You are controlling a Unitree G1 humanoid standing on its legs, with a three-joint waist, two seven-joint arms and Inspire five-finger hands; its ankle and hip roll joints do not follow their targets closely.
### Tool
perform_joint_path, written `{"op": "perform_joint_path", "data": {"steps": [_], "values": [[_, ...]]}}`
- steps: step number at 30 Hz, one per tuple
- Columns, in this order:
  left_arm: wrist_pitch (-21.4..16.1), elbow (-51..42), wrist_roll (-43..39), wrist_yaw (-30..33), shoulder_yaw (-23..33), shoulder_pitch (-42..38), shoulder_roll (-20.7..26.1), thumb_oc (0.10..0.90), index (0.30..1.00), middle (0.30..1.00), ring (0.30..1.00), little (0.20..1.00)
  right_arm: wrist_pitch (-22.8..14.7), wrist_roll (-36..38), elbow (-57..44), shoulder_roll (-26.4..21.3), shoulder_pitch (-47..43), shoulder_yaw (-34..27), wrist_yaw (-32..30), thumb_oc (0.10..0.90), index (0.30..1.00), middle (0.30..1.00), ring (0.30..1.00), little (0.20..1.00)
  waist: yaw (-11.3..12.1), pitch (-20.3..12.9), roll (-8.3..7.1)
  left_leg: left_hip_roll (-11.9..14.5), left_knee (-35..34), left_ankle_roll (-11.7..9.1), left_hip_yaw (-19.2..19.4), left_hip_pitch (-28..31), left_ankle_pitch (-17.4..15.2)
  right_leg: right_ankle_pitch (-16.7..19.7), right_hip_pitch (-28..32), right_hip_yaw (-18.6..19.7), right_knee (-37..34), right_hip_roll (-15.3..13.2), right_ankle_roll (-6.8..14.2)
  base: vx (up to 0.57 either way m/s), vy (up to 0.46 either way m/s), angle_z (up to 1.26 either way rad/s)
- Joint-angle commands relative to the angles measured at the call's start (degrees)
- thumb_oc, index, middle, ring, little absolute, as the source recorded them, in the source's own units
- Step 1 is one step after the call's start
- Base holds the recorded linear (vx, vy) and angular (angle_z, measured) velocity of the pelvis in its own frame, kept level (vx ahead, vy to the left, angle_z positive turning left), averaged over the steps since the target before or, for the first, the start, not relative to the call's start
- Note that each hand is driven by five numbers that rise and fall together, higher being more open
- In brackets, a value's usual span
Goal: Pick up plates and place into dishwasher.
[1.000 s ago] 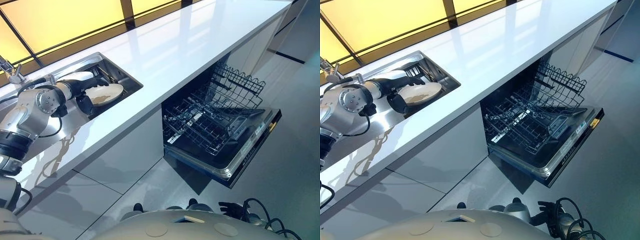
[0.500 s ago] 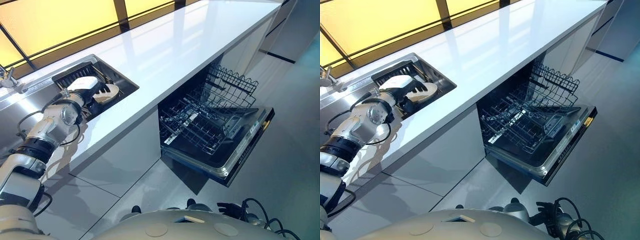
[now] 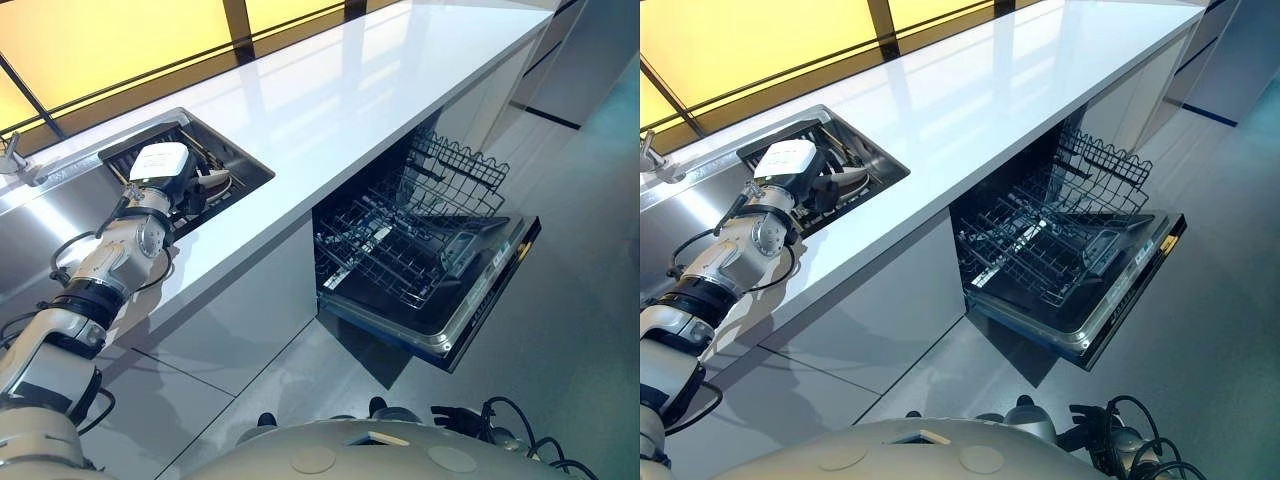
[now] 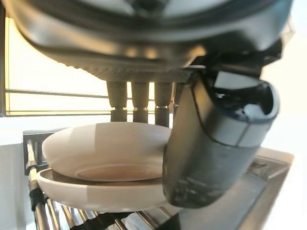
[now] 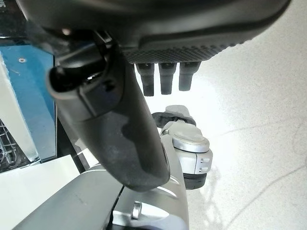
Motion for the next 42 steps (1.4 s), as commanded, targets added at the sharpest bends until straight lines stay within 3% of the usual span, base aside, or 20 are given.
{"op": "perform_joint_path", "data": {"steps": [1, 7, 10, 11, 13, 16, 18, 21, 24, 28, 31, 33, 34, 35, 36, 40, 42], "values": [[-2.7, -4.0, -0.8, 10.1, 9.6, -7.5, 4.2, 0.1, 0.3, 0.3, 0.3, 0.2, -1.8, 0.5, -2.0, -0.7, -3.0, 1.8, 0.0, 0.8, 0.9, 0.9, 0.9, 0.9, -0.9, 1.9, 1.94, -7.3, 1.0, 6.9, 2.8, 1.6, -8.0, -5.7, -0.2, -2.5, 4.0, 7.1, -1.7, 0.0, 0.0, 0.0], [-5.3, -10.1, -6.7, 14.8, 16.3, -7.0, 9.0, 0.1, 0.3, 0.3, 0.3, 0.2, -3.7, 2.7, -2.8, -0.7, -2.9, 1.4, -0.6, 0.8, 0.9, 0.9, 0.9, 0.9, -0.1, 1.5, 1.9, -7.1, 0.9, 6.6, 2.4, 1.6, -7.9, -5.5, 0.1, -2.5, 3.6, 7.1, -1.8, 0.0, 0.0, 0.0], [-6.6, -15.9, -11.8, 15.8, 21.3, -4.6, 10.1, 0.1, 0.3, 0.3, 0.3, 0.2, -6.2, 6.7, -9.6, -0.8, -2.4, 0.9, -1.0, 0.8, 0.9, 0.9, 0.9, 0.9, 0.2, 1.6, 1.79, -7.1, 0.9, 6.6, 2.0, 1.6, -7.7, -5.3, 0.2, -2.2, 3.5, 7.0, -1.9, 0.0, 0.0, 0.0], [-7.0, -18.9, -13.9, 15.9, 23.9, -2.9, 9.9, 0.1, 0.3, 0.3, 0.3, 0.2, -5.4, 8.8, -15.1, -0.9, -1.8, 0.8, -0.3, 0.8, 0.9, 0.9, 0.9, 0.9, 0.2, 1.6, 1.64, -7.1, 0.9, 6.5, 2.0, 1.6, -7.7, -5.2, 0.2, -2.0, 3.4, 7.0, -1.9, -0.03, 0.009, 0.02], [-7.4, -23.0, -13.6, 16.3, 28.4, 0.5, 9.1, 0.1, 0.3, 0.3, 0.3, 0.2, -1.4, 14.3, -25.4, -0.6, -0.1, 0.7, 3.4, 0.8, 0.9, 0.9, 0.9, 0.9, -0.1, 1.7, 1.46, -7.1, 0.8, 6.5, 1.8, 1.6, -7.6, -5.0, 0.1, -1.7, 3.3, 6.9, -1.9, -0.04, 0.005, -0.03], [-9.5, -25.9, -13.2, 17.1, 33.3, 3.6, 9.0, 0.1, 0.3, 0.3, 0.3, 0.2, 3.4, 24.3, -38.5, 1.2, 3.5, 0.7, 15.2, 0.8, 0.9, 0.9, 0.9, 0.9, -0.7, 1.4, 0.91, -7.1, 0.7, 6.4, 2.0, 1.4, -7.5, -5.2, -0.2, -1.7, 3.3, 6.9, -1.8, -0.06, -0.006, -0.09], [-10.7, -25.7, -13.0, 18.1, 33.9, 3.9, 9.8, 0.1, 0.3, 0.3, 0.3, 0.2, 6.3, 31.6, -44.9, 0.9, 5.0, 1.5, 22.6, 0.8, 0.9, 0.9, 0.9, 0.9, -1.1, 1.1, 0.54, -6.9, 0.5, 6.2, 2.3, 1.3, -7.4, -5.3, -0.5, -1.9, 3.4, 6.8, -1.6, -0.06, -0.011, -0.05], [-12.4, -25.1, -12.3, 19.8, 33.1, 3.7, 10.3, 0.1, 0.3, 0.3, 0.3, 0.2, 11.5, 43.6, -50.6, 0.2, 5.3, 0.9, 28.1, 0.8, 0.9, 0.9, 0.9, 0.9, -1.3, 0.7, 0.14, -6.8, 0.4, 6.1, 2.8, 1.2, -7.3, -5.2, -0.8, -2.2, 3.4, 6.7, -1.3, -0.04, -0.007, 0.0], [-14.0, -25.4, -11.3, 20.8, 32.6, 3.9, 10.2, 0.1, 0.3, 0.3, 0.3, 0.2, 17.5, 58.9, -57.5, 1.4, 5.4, -0.7, 28.4, 0.8, 0.9, 0.9, 0.9, 0.9, -1.8, 0.2, -0.04, -6.7, 0.4, 6.2, 3.7, 0.9, -7.3, -4.9, -1.5, -1.9, 3.6, 6.5, -0.7, -0.04, 0.006, 0.01], [-14.0, -28.5, -10.2, 20.7, 32.4, 5.2, 9.2, 0.1, 0.3, 0.3, 0.3, 0.2, 19.8, 68.2, -64.8, 4.7, 6.6, -2.1, 25.5, 0.8, 0.9, 0.9, 0.9, 0.9, -2.7, -0.2, -0.08, -6.7, 0.4, 6.6, 4.7, 0.8, -7.5, -4.5, -2.3, -1.3, 3.8, 6.3, -0.4, -0.04, 0.016, -0.02], [-15.0, -31.6, -13.3, 18.3, 32.3, 6.3, 8.2, 0.1, 0.3, 0.3, 0.3, 0.2, 16.6, 68.1, -72.1, 4.5, 6.5, -3.5, 26.1, 0.8, 0.9, 0.9, 0.9, 0.9, -3.4, -0.3, -0.12, -6.8, 0.4, 6.9, 5.6, 0.9, -7.7, -4.3, -2.7, -0.9, 3.9, 6.1, -0.2, -0.03, 0.018, -0.05], [-16.9, -34.2, -19.4, 14.6, 31.7, 6.8, 6.9, 0.1, 0.3, 0.3, 0.3, 0.2, 8.5, 64.4, -78.7, 0.8, 4.6, -5.1, 22.0, 0.8, 0.9, 0.9, 0.9, 0.9, -3.6, -0.1, -0.19, -6.9, 0.4, 6.9, 6.1, 0.9, -7.7, -4.3, -2.9, -0.8, 4.0, 6.1, -0.2, -0.03, 0.017, -0.13], [-17.9, -36.1, -24.8, 11.1, 31.1, 6.9, 5.5, 0.1, 0.3, 0.3, 0.3, 0.2, 0.7, 59.1, -83.0, -2.1, 2.3, -6.8, 16.6, 0.8, 0.9, 0.9, 0.9, 0.9, -3.8, 0.3, -0.18, -6.9, 0.4, 6.9, 6.3, 1.3, -8.0, -4.5, -2.6, -0.7, 4.1, 6.1, -0.1, -0.04, 0.018, -0.14], [-18.2, -36.8, -26.9, 9.5, 30.8, 6.9, 4.8, 0.1, 0.3, 0.3, 0.3, 0.2, -4.3, 54.5, -84.7, -3.4, 0.9, -8.1, 13.4, 0.8, 0.9, 0.9, 0.9, 0.9, -3.8, 0.2, -0.16, -6.9, 0.4, 6.9, 6.5, 1.0, -7.8, -4.2, -2.9, -0.5, 4.0, 6.1, -0.2, -0.02, 0.039, -0.09], [-18.6, -38.0, -29.6, 7.4, 29.9, 6.9, 3.4, 0.1, 0.3, 0.3, 0.3, 0.2, -12.5, 42.7, -87.6, -6.0, -2.0, -11.2, 3.4, 0.8, 0.9, 0.9, 0.9, 0.9, -4.0, 0.5, 0.12, -7.1, 0.4, 7.0, 6.6, 1.4, -8.2, -4.5, -2.7, -0.5, 4.2, 6.2, -0.2, -0.02, 0.039, -0.07], [-19.1, -39.9, -35.6, 3.0, 28.2, 6.6, 0.7, 0.1, 0.3, 0.3, 0.3, 0.2, -18.1, 15.6, -89.5, -11.0, -9.9, -18.9, -22.2, 0.8, 0.9, 0.9, 0.9, 0.9, -4.3, 0.8, 1.31, -7.5, 0.4, 7.4, 7.3, 1.9, -8.8, -4.4, -2.6, 0.1, 4.2, 6.4, -0.3, -0.01, 0.051, -0.11], [-18.4, -42.1, -37.6, -0.1, 27.2, 5.4, 0.1, 0.1, 0.3, 0.3, 0.3, 0.2, -17.0, 11.2, -90.5, -12.7, -12.5, -20.9, -22.4, 0.8, 0.9, 0.9, 0.9, 0.9, -4.4, 0.7, 2.04, -7.6, 0.4, 7.5, 7.6, 2.0, -8.9, -4.6, -2.7, 0.1, 4.5, 6.4, -0.3, 0.01, 0.065, -0.26]]}}
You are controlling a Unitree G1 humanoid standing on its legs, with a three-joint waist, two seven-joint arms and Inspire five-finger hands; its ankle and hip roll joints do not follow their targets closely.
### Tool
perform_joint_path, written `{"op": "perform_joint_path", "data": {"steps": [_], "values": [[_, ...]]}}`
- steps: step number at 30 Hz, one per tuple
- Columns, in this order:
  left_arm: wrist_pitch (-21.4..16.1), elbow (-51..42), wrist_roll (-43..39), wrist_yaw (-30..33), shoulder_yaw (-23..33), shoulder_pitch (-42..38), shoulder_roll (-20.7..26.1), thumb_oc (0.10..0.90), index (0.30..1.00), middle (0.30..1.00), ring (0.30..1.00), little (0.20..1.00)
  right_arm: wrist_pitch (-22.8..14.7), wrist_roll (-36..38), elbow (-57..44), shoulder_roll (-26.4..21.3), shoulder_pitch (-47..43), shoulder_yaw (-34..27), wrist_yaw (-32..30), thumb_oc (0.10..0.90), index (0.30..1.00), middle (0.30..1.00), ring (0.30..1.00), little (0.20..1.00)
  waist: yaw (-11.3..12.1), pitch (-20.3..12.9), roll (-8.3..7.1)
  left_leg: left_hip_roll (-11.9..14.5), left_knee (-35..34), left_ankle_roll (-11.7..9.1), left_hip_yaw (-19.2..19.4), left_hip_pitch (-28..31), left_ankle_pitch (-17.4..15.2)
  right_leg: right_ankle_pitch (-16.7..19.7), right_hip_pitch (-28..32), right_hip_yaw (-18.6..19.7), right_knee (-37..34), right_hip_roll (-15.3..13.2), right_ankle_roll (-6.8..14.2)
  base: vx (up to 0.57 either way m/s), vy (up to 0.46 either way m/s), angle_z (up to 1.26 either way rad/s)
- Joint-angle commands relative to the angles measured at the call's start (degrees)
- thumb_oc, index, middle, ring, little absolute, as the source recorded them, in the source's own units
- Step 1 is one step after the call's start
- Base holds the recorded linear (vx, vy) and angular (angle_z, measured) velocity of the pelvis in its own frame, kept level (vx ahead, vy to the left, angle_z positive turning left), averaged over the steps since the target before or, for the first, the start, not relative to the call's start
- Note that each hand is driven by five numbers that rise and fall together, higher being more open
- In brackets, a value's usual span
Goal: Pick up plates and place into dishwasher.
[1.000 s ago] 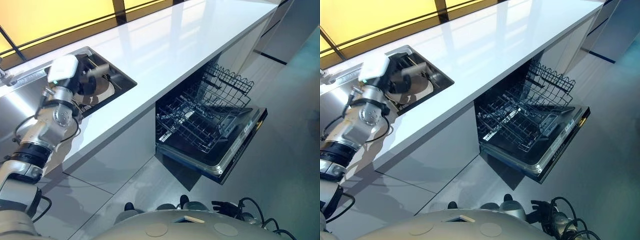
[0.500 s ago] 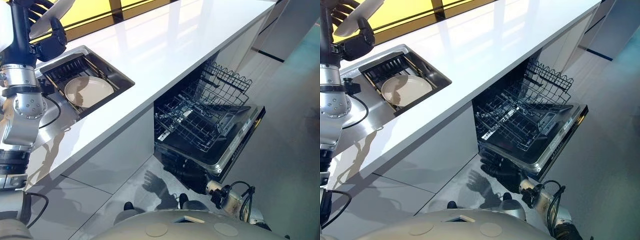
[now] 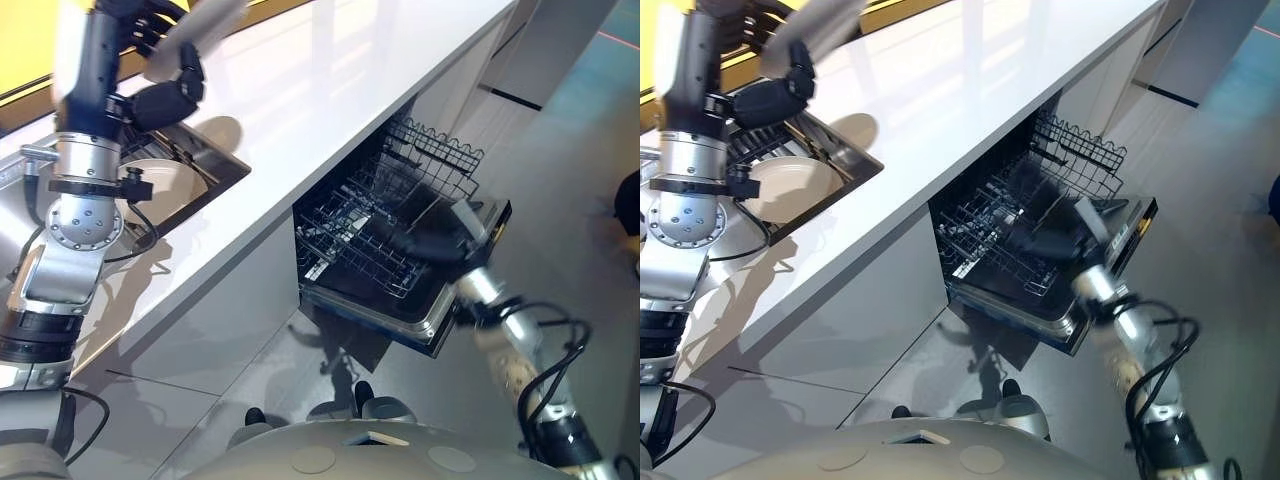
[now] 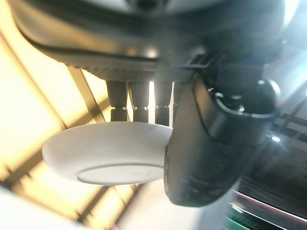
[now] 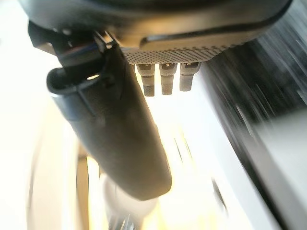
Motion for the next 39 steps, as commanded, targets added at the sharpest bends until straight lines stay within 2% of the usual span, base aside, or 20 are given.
{"op": "perform_joint_path", "data": {"steps": [1, 3, 5, 7, 11, 15, 19, 22, 24, 27, 29, 35, 37, 39], "values": [[-3.4, -6.0, -4.9, -2.5, 1.2, -7.7, 0.4, 0.1, 0.3, 0.3, 0.3, 0.2, -7.9, -6.9, -9.6, -7.8, -9.4, -3.7, -2.7, 0.8, 0.9, 0.9, 0.9, 0.9, -1.4, -1.4, 3.88, -7.6, 0.4, 7.7, 3.0, 0.5, -7.5, -5.0, -1.3, -4.3, 4.3, 6.2, -0.7, 0.0, 0.039, -0.2], [-1.6, -7.9, -8.4, -5.9, -0.4, -9.6, 0.7, 0.1, 0.3, 0.3, 0.3, 0.2, -5.6, -3.2, -12.0, -9.8, -12.9, -2.5, 3.5, 0.8, 0.9, 0.9, 0.9, 0.9, -1.1, -1.5, 4.04, -7.6, 0.4, 7.6, 3.1, 0.5, -7.5, -5.1, -1.1, -4.5, 4.2, 6.1, -0.6, -0.01, 0.009, -0.23], [-1.3, -7.6, -12.2, -9.7, -2.2, -11.5, 1.2, 0.1, 0.3, 0.3, 0.3, 0.2, -2.6, 1.8, -12.7, -12.2, -16.6, 0.4, 11.3, 0.8, 0.9, 0.9, 0.9, 0.9, -0.6, -1.6, 3.96, -7.5, 0.4, 7.4, 3.0, 0.5, -7.4, -5.2, -0.9, -4.8, 4.2, 6.0, -0.6, -0.01, -0.017, -0.24], [-1.2, -7.1, -14.6, -12.5, -4.3, -12.9, 1.5, 0.1, 0.3, 0.3, 0.3, 0.2, -0.2, 3.1, -12.7, -13.7, -20.4, 3.9, 15.6, 0.8, 0.9, 0.9, 0.9, 0.9, -0.1, -1.9, 3.73, -7.4, 0.4, 7.2, 2.9, 0.5, -7.3, -5.2, -0.8, -5.2, 4.0, 6.1, -0.6, -0.01, -0.03, -0.12], [-2.5, -5.7, -15.5, -15.3, -7.1, -13.5, 2.1, 0.1, 0.3, 0.3, 0.3, 0.2, 0.5, -0.7, -10.5, -15.6, -25.5, 8.5, 16.4, 0.8, 0.9, 0.9, 0.9, 0.9, 0.6, -2.2, 3.38, -7.1, 0.4, 6.9, 2.8, 0.5, -7.1, -5.3, -0.5, -5.8, 4.0, 6.2, -0.7, -0.02, -0.039, 0.0], [-3.9, -5.4, -14.1, -17.5, -8.0, -12.8, 2.4, 0.1, 0.3, 0.3, 0.3, 0.2, 1.2, -2.0, -9.1, -16.9, -28.5, 10.6, 17.4, 0.8, 0.9, 0.9, 0.9, 0.9, 1.1, -2.5, 3.03, -6.8, 0.4, 6.8, 2.6, 0.4, -6.9, -5.0, -0.3, -6.2, 3.4, 6.4, -0.8, -0.01, -0.033, 0.02], [-4.4, -4.8, -12.7, -19.1, -9.4, -13.7, 3.9, 0.1, 0.3, 0.3, 0.3, 0.2, 2.9, 1.8, -6.7, -19.2, -32.8, 12.9, 19.7, 0.8, 0.9, 0.9, 0.9, 0.9, 1.6, -2.8, 2.62, -6.6, 0.4, 6.7, 2.5, 0.3, -6.6, -4.9, -0.1, -6.6, 3.3, 6.4, -0.8, 0.0, -0.022, 0.02], [-5.2, -3.5, -12.9, -20.2, -10.3, -14.3, 4.9, 0.1, 0.3, 0.3, 0.3, 0.2, 2.4, 4.1, -2.2, -20.2, -35.7, 13.9, 19.4, 0.8, 0.9, 0.9, 0.9, 0.9, 1.9, -2.9, 2.33, -6.3, 0.4, 6.5, 2.4, 0.3, -6.4, -5.0, 0.0, -7.0, 3.5, 6.4, -0.7, 0.0, 0.0, 0.0], [-5.6, -3.1, -13.4, -21.1, -10.5, -14.4, 5.1, 0.1, 0.3, 0.3, 0.3, 0.2, 1.7, 3.4, 1.1, -20.7, -36.9, 14.0, 19.3, 0.8, 0.9, 0.9, 0.9, 0.9, 2.2, -2.9, 2.2, -6.3, 0.4, 6.5, 2.2, 0.3, -6.3, -5.1, 0.0, -7.3, 3.7, 6.3, -0.7, 0.0, 0.0, 0.0], [-5.7, -3.2, -12.9, -22.2, -10.4, -14.3, 5.0, 0.1, 0.3, 0.3, 0.3, 0.2, 2.7, 2.9, 3.3, -21.1, -37.6, 14.0, 21.2, 0.8, 0.9, 0.9, 0.9, 0.9, 2.5, -3.0, 2.08, -6.3, 0.4, 6.5, 1.8, 0.2, -6.2, -5.1, 0.0, -7.6, 3.7, 6.3, -0.7, 0.0, 0.0, 0.0], [-5.8, -3.2, -12.5, -23.2, -10.3, -14.3, 5.1, 0.1, 0.3, 0.3, 0.3, 0.2, 3.9, 0.9, 4.6, -22.3, -38.4, 14.5, 22.2, 0.8, 0.9, 0.9, 0.9, 0.9, 2.8, -3.1, 1.92, -6.2, 0.4, 6.5, 1.6, 0.1, -6.1, -5.2, 0.1, -7.9, 3.7, 6.3, -0.8, 0.0, 0.0, 0.0], [-5.7, -2.7, -12.6, -24.4, -11.2, -14.9, 6.5, 0.1, 0.3, 0.3, 0.3, 0.2, 2.7, -6.4, 9.0, -27.0, -41.6, 16.6, 23.1, 0.8, 0.9, 0.9, 0.9, 0.9, 3.3, -3.3, 1.41, -6.1, 0.4, 6.4, 1.2, -0.3, -5.6, -5.2, 0.2, -8.5, 3.7, 6.3, -0.8, 0.0, 0.0, 0.0], [-6.0, -2.3, -12.8, -24.6, -11.2, -14.8, 6.9, 0.1, 0.3, 0.3, 0.3, 0.2, 3.3, -6.4, 9.8, -28.9, -42.5, 17.4, 25.2, 0.8, 0.9, 0.9, 0.9, 0.9, 3.4, -3.4, 1.26, -6.1, 0.4, 6.3, 1.0, -0.5, -5.4, -5.3, 0.2, -8.6, 3.8, 6.3, -0.8, 0.0, 0.0, 0.0], [-6.2, -2.1, -12.8, -24.6, -11.2, -14.6, 7.1, 0.1, 0.3, 0.3, 0.3, 0.2, 6.5, -7.2, 10.0, -30.6, -43.0, 18.3, 30.3, 0.8, 0.9, 0.9, 0.9, 0.9, 3.4, -3.4, 0.99, -6.1, 0.4, 6.2, 0.8, -0.7, -5.3, -5.3, 0.1, -8.7, 4.0, 6.3, -0.8, 0.0, 0.0, 0.0]]}}
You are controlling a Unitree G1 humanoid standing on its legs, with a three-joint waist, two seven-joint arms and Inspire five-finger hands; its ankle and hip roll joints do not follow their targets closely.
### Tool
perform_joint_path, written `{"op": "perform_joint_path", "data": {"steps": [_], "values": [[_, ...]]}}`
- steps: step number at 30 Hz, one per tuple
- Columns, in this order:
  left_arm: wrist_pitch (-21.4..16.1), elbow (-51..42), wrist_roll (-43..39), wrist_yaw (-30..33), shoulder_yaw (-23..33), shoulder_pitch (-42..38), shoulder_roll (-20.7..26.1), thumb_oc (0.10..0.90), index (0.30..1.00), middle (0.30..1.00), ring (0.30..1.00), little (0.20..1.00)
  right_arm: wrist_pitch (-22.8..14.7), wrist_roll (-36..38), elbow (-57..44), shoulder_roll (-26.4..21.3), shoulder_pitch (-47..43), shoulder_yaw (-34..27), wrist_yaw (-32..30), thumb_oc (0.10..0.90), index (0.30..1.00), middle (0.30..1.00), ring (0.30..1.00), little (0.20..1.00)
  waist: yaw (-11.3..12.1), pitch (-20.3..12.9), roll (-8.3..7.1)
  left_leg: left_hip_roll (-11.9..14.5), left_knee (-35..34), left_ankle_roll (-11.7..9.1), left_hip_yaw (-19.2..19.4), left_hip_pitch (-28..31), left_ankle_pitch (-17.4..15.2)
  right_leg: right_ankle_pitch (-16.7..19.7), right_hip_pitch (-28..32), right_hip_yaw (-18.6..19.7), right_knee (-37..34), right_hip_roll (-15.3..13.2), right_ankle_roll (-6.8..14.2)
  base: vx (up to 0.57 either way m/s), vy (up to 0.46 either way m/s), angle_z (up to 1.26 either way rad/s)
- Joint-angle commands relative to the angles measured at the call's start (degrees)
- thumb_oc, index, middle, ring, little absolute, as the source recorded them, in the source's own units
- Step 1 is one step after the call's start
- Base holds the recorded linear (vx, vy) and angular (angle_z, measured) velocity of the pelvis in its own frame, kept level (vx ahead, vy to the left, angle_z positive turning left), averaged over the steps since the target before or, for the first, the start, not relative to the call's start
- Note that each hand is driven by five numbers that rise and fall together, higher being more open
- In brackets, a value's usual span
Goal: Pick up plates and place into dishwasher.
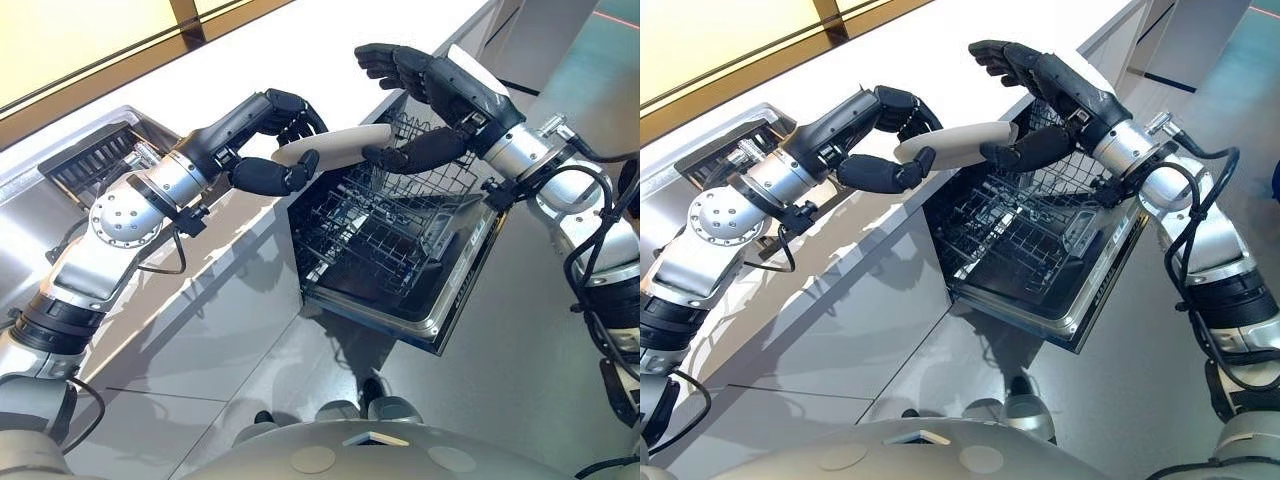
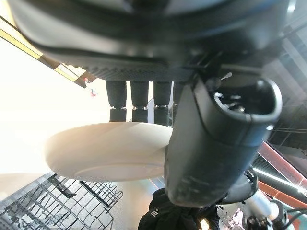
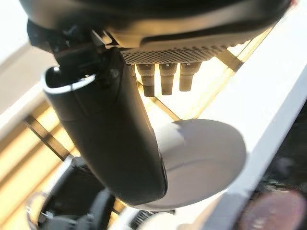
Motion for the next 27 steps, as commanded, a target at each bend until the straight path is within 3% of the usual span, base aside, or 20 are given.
{"op": "perform_joint_path", "data": {"steps": [1, 3, 6, 19, 22, 25, 27], "values": [[-7.1, 0.1, -2.7, 1.8, 0.6, -9.1, 3.0, 0.1, 0.3, 0.3, 0.3, 0.2, 1.0, -1.2, 2.3, -4.6, -10.2, -0.1, 6.4, 0.8, 0.9, 0.9, 0.9, 0.9, 1.1, -4.3, 0.33, -6.4, 0.4, 6.5, -1.0, -2.3, -4.1, -5.8, -0.2, -6.4, 4.3, 6.1, -0.4, 0.0, 0.0, 0.0], [-7.1, -0.2, -2.6, 2.2, 0.6, -8.9, 3.4, 0.1, 0.3, 0.3, 0.3, 0.2, 3.9, -1.1, 1.8, -6.7, -10.1, 1.6, 10.6, 0.8, 0.9, 0.9, 0.9, 0.9, 1.1, -4.2, 0.16, -6.4, 0.4, 6.4, -1.2, -2.5, -3.8, -5.9, -0.2, -6.5, 4.5, 6.1, -0.6, 0.0, 0.0, 0.0], [-7.7, 0.4, -2.9, 3.4, -0.5, -9.3, 4.6, 0.1, 0.3, 0.3, 0.3, 0.2, 3.3, -2.0, 3.9, -8.2, -10.4, 4.8, 13.2, 0.8, 0.9, 0.9, 0.9, 0.9, 1.1, -4.0, -0.26, -6.4, 0.4, 6.4, -1.6, -2.7, -3.4, -6.0, -0.3, -6.6, 5.0, 6.1, -0.7, 0.0, 0.0, 0.0], [-8.3, 3.0, -3.5, 1.3, -2.6, -9.7, 2.4, 0.1, 0.3, 0.3, 0.3, 0.2, 1.1, 7.6, 5.4, -2.3, -14.9, 9.0, 14.6, 0.8, 0.9, 0.9, 0.9, 0.9, 2.4, -3.9, -0.55, -6.6, 0.4, 6.4, -1.9, -2.6, -3.2, -5.0, 0.3, -7.1, 3.6, 5.6, -0.5, 0.0, 0.0, 0.0], [-8.2, 3.8, -3.1, 1.3, -3.2, -9.8, 1.5, 0.1, 0.3, 0.3, 0.3, 0.2, -1.0, 7.9, 4.9, -0.4, -15.3, 8.8, 11.0, 0.8, 0.9, 0.9, 0.9, 0.9, 2.5, -3.9, -0.42, -6.6, 0.4, 6.3, -1.9, -2.5, -3.2, -4.8, 0.3, -6.9, 3.4, 5.6, -0.3, 0.0, 0.0, 0.0], [-7.9, 4.9, -2.8, 2.0, -3.8, -10.1, 0.9, 0.1, 0.3, 0.3, 0.3, 0.2, -0.4, 1.6, 5.3, 0.9, -14.7, 7.1, 0.8, 0.8, 0.9, 0.9, 0.9, 0.9, 2.3, -3.8, -0.17, -6.6, 0.4, 6.3, -1.8, -2.4, -3.2, -4.6, 0.3, -6.6, 3.2, 5.5, -0.2, 0.01, 0.003, -0.01], [-7.0, 4.7, -2.6, 2.5, -3.5, -9.9, 0.7, 0.1, 0.3, 0.3, 0.3, 0.2, -1.2, -0.1, 5.5, 1.0, -14.0, 5.5, -1.0, 0.8, 0.9, 0.9, 0.9, 0.9, 2.1, -3.8, 0.02, -6.5, 0.4, 6.3, -1.8, -2.5, -3.1, -4.5, 0.2, -6.4, 3.2, 5.4, -0.1, 0.0, 0.0, 0.0]]}}
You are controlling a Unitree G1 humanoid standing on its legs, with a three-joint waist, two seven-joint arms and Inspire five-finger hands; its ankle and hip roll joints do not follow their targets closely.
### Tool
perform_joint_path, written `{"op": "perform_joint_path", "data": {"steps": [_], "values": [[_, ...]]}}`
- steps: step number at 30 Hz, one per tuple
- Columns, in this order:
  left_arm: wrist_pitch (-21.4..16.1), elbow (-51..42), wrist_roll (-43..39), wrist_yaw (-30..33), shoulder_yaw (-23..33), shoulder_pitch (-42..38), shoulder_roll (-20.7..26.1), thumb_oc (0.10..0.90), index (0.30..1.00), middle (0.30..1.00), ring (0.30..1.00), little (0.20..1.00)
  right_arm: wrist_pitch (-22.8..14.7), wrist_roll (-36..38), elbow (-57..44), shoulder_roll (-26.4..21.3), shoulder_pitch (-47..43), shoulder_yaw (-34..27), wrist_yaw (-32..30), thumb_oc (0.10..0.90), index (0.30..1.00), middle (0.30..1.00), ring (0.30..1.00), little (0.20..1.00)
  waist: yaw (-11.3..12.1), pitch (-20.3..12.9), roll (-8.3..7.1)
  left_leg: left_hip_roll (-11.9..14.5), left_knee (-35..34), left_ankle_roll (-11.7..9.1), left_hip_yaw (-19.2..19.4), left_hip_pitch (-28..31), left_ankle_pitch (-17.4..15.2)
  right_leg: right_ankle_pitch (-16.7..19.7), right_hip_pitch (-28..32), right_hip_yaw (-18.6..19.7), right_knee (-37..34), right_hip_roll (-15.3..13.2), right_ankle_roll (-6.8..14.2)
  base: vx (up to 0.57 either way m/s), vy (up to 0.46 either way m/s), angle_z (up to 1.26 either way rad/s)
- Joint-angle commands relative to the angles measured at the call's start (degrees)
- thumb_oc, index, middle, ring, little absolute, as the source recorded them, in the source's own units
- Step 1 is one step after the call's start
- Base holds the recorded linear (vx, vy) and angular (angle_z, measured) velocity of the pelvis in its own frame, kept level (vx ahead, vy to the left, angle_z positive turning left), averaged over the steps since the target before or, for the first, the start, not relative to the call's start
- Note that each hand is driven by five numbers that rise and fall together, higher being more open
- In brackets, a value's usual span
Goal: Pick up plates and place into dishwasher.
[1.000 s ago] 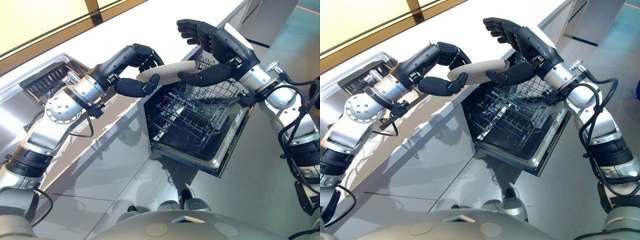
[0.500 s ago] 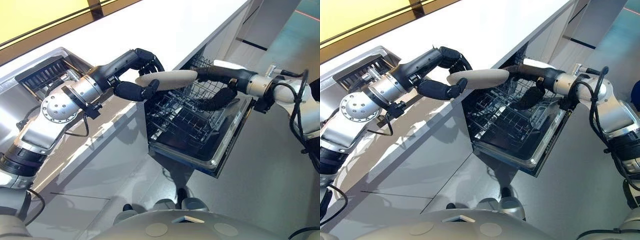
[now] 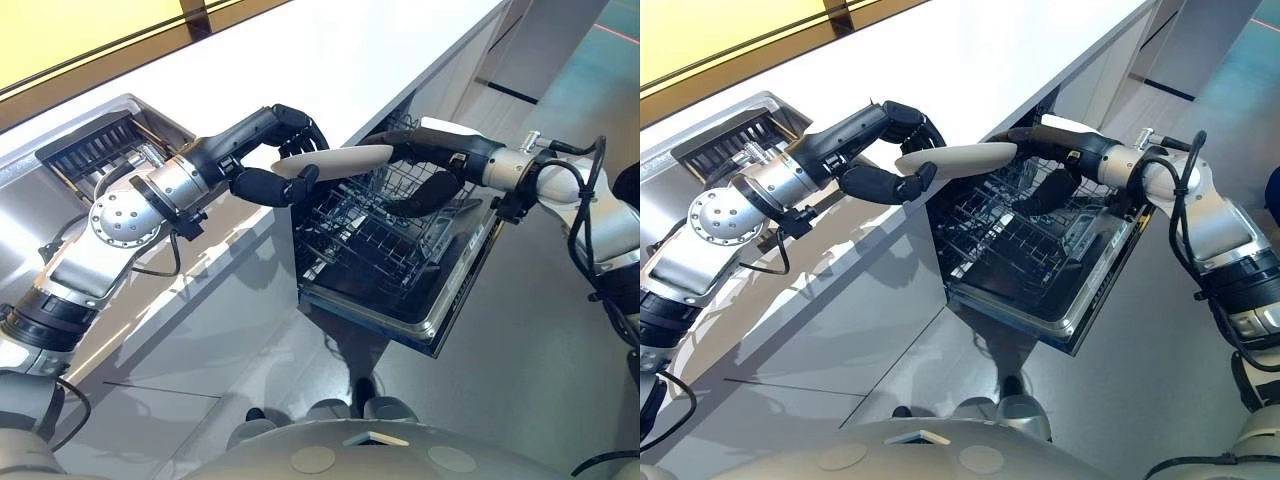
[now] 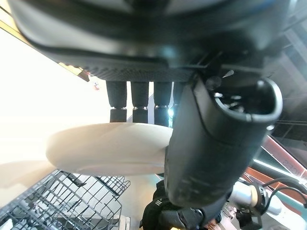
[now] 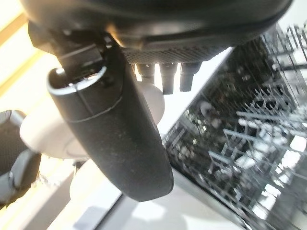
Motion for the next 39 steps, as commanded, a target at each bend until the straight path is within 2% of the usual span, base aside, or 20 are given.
{"op": "perform_joint_path", "data": {"steps": [1, 7, 13, 23, 29, 31, 32, 33, 34, 35, 39], "values": [[-3.6, 1.9, -2.1, 2.8, 0.5, -8.1, -1.9, 0.1, 0.3, 0.3, 0.3, 0.2, -6.7, 1.7, -3.8, 2.0, -9.6, -4.4, -8.8, 0.8, 0.9, 0.9, 0.9, 0.9, 0.9, -3.9, 1.73, -6.4, 0.1, 6.3, -1.6, -3.0, -2.9, -4.7, 0.1, -5.0, 3.2, 5.5, 0.2, 0.0, 0.0, 0.0], [-3.0, 1.1, -0.5, 2.4, 2.5, -6.2, -2.7, 0.1, 0.3, 0.3, 0.3, 0.2, -3.9, 0.5, -7.2, 0.6, -7.7, -6.3, -5.8, 0.8, 0.9, 0.9, 0.9, 0.9, 1.1, -3.6, 1.64, -6.3, 0.1, 6.3, -2.1, -3.4, -2.8, -5.1, -0.2, -5.3, 3.9, 5.3, 0.2, 0.0, 0.0, 0.0], [-3.3, 1.9, -0.8, 2.8, 2.6, -6.5, -2.3, 0.1, 0.3, 0.3, 0.3, 0.2, -4.4, 0.7, -6.7, -0.4, -8.6, -5.5, -5.8, 0.8, 0.9, 0.9, 0.9, 0.9, 1.4, -3.6, 1.5, -6.3, 0.1, 6.2, -2.5, -3.5, -2.6, -5.6, -0.1, -5.5, 4.4, 5.3, 0.1, 0.0, 0.0, 0.0], [-3.8, 3.0, 0.0, 3.1, 4.1, -5.7, -2.8, 0.1, 0.3, 0.3, 0.3, 0.2, -2.3, 5.6, -9.1, 0.0, -7.7, -4.3, 4.4, 0.8, 0.9, 0.9, 0.9, 0.9, 1.5, -3.7, 1.07, -6.2, 0.1, 6.1, -2.8, -3.7, -2.4, -5.8, -0.1, -5.4, 4.7, 5.3, 0.0, 0.0, 0.0, 0.0], [-4.0, 3.9, -0.5, 3.9, 3.3, -6.5, -2.9, 0.1, 0.3, 0.3, 0.3, 0.2, -2.1, 6.6, -8.3, 1.3, -8.2, -1.8, 7.2, 0.8, 0.9, 0.9, 0.9, 0.9, 1.6, -3.9, 0.92, -6.1, 0.1, 5.9, -2.9, -3.6, -2.2, -5.6, 0.0, -5.4, 4.5, 5.3, 0.0, 0.0, 0.0, 0.0], [-3.9, 4.0, -0.4, 3.9, 3.2, -6.7, -3.1, 0.1, 0.3, 0.3, 0.3, 0.2, -2.2, 7.0, -8.2, 1.6, -8.3, -1.6, 7.2, 0.726, 0.836, 0.836, 0.836, 0.826, 1.7, -3.9, 0.9, -6.1, 0.1, 5.9, -2.9, -3.6, -2.2, -5.6, 0.0, -5.3, 4.4, 5.3, 0.0, 0.0, 0.0, 0.0], [-3.9, 4.0, -0.6, 3.8, 3.1, -6.7, -3.2, 0.1, 0.3, 0.3, 0.3, 0.2, -2.6, 8.9, -8.2, 2.0, -8.2, -1.5, 7.3, 0.569, 0.702, 0.702, 0.702, 0.669, 1.7, -3.8, 0.87, -6.1, 0.1, 6.0, -3.0, -3.6, -2.2, -5.6, 0.0, -5.2, 4.4, 5.3, 0.0, 0.0, 0.0, 0.0], [-3.7, 4.0, -0.6, 3.8, 3.0, -6.8, -3.3, 0.1, 0.3, 0.3, 0.3, 0.2, -2.8, 9.8, -8.3, 2.3, -8.4, -1.4, 6.8, 0.35, 0.514, 0.514, 0.514, 0.45, 1.8, -3.7, 0.86, -6.1, 0.1, 6.0, -3.0, -3.6, -2.2, -5.5, 0.0, -5.3, 4.3, 5.3, 0.0, 0.0, 0.0, 0.0], [-3.5, 4.0, -0.6, 3.7, 2.6, -6.9, -3.6, 0.1, 0.3, 0.3, 0.3, 0.2, -2.9, 11.1, -8.5, 3.5, -8.4, -1.5, 6.5, 0.259, 0.436, 0.436, 0.436, 0.359, 1.8, -3.8, 0.87, -6.1, 0.1, 6.0, -3.0, -3.5, -2.2, -5.4, 0.1, -5.2, 4.2, 5.2, 0.0, 0.0, 0.0, 0.0], [-3.5, 4.3, -0.8, 3.4, 2.4, -7.1, -3.8, 0.1, 0.3, 0.3, 0.3, 0.2, -3.2, 12.0, -8.5, 4.1, -8.6, -1.6, 6.0, 0.1, 0.3, 0.3, 0.3, 0.2, 1.9, -3.7, 0.86, -6.1, 0.1, 6.0, -3.1, -3.5, -2.3, -5.4, 0.1, -5.3, 4.1, 5.2, 0.0, 0.0, 0.0, 0.0], [-3.9, 5.2, -1.0, 2.3, 1.6, -7.4, -5.2, 0.1, 0.3, 0.3, 0.3, 0.2, -4.1, 12.0, -8.4, 5.8, -9.2, -2.0, 5.7, 0.1, 0.3, 0.3, 0.3, 0.2, 2.0, -3.8, 0.85, -6.1, 0.1, 6.0, -3.1, -3.4, -2.4, -5.2, 0.1, -5.3, 3.9, 5.2, 0.0, 0.0, 0.0, 0.0]]}}
